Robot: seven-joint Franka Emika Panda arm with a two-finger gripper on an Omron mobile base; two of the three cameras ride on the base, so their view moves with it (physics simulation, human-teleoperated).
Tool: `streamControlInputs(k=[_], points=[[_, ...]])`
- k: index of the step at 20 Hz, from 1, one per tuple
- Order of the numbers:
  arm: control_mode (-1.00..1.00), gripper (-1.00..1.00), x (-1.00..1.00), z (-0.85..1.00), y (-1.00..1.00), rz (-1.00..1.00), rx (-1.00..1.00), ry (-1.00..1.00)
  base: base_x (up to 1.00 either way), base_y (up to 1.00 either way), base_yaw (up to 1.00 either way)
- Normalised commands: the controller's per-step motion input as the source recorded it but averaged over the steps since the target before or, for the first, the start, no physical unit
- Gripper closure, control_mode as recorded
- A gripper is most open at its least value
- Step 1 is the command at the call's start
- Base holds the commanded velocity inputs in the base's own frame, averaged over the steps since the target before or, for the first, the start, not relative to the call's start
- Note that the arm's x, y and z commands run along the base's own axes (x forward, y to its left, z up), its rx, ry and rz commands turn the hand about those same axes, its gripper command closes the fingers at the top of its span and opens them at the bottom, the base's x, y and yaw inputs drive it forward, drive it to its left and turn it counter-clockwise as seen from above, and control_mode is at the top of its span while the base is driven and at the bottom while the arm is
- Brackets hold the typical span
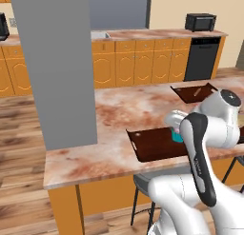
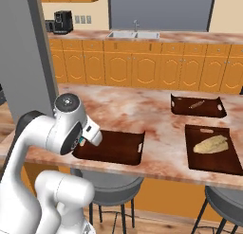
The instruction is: Take the cupcakes from the fridge and place them on the empty tray on the dining counter.
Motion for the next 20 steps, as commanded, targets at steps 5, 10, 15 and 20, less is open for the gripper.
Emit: streamControlInputs(k=[5,10,15,20], points=[[-1.00,1.00,0.24,-0.31,0.00,-0.12,-0.05,-0.01,0.00,0.00,0.00],[-1.00,1.00,0.24,-0.24,0.00,-0.11,-0.03,0.00,0.00,0.00,0.00],[-1.00,1.00,0.15,-0.28,0.00,-0.01,0.00,-0.10,0.00,0.00,0.00],[-1.00,1.00,0.22,-0.32,0.00,0.00,0.00,-0.03,0.00,0.00,0.00]])
